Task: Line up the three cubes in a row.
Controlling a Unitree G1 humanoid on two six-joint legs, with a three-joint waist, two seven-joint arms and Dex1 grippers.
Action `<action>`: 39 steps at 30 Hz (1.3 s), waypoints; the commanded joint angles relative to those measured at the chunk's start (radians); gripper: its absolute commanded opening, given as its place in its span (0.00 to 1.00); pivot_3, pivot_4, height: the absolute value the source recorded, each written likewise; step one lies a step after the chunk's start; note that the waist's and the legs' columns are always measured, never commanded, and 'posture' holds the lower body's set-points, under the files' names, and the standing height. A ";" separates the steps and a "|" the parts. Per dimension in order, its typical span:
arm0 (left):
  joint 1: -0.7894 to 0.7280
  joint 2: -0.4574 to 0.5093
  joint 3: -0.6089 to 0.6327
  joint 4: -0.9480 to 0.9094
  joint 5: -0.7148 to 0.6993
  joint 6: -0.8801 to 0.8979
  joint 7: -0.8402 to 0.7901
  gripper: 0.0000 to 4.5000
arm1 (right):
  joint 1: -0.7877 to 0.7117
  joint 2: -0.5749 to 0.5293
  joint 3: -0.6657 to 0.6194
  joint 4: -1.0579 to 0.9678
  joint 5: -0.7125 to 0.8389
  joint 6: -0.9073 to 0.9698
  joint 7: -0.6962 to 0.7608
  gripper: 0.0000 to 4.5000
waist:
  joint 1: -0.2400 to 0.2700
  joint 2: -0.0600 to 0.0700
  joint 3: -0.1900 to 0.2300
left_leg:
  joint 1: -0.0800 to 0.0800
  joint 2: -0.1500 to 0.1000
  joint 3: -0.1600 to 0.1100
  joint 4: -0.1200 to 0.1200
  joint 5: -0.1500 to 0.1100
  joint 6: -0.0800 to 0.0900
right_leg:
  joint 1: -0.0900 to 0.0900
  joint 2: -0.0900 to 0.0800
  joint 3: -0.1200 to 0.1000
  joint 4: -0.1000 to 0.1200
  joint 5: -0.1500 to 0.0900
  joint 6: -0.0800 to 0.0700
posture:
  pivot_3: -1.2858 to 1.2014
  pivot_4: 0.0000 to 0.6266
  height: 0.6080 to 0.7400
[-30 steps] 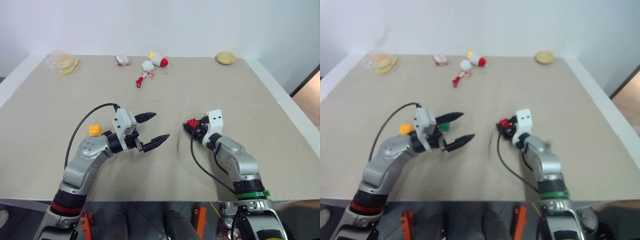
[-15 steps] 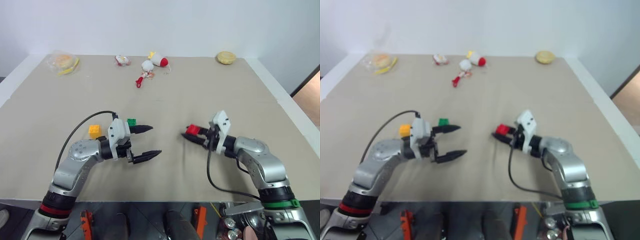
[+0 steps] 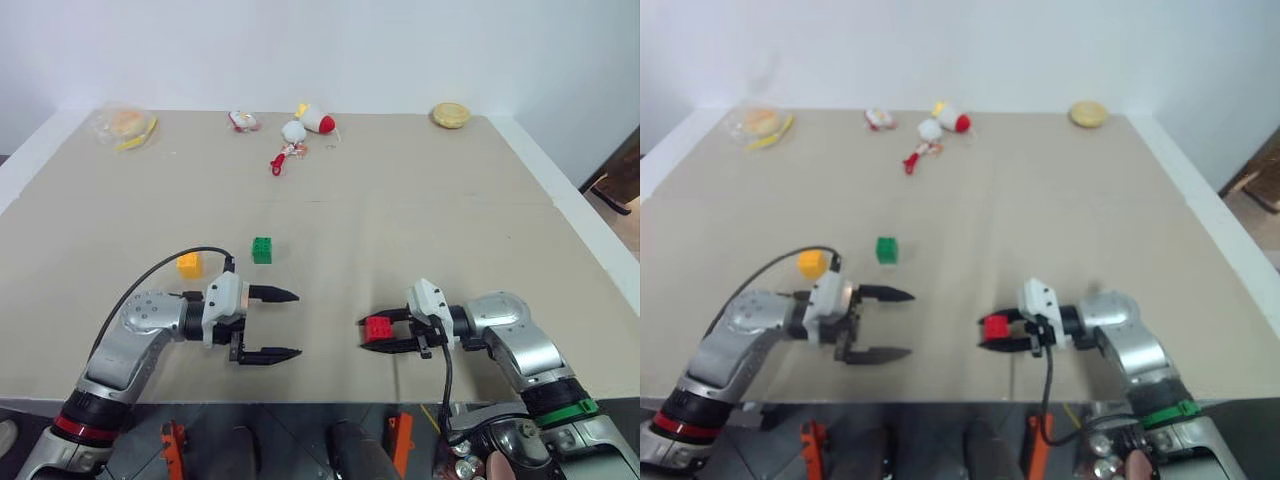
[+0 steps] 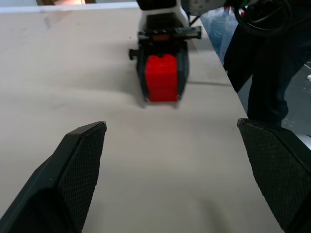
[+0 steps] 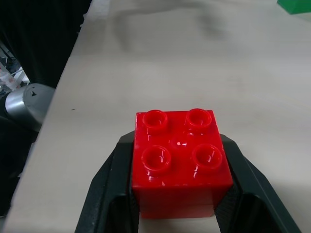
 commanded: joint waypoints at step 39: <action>-0.062 -0.554 0.116 -0.039 0.296 0.273 1.175 1.00 | -0.129 0.094 -0.192 -0.383 0.243 0.407 -0.393 0.99 | 0.006 0.001 0.000 | 0.000 -0.002 -0.002 0.003 0.000 0.000 | 0.002 0.000 0.001 0.000 0.002 0.003 | 0.52 0.24 0.97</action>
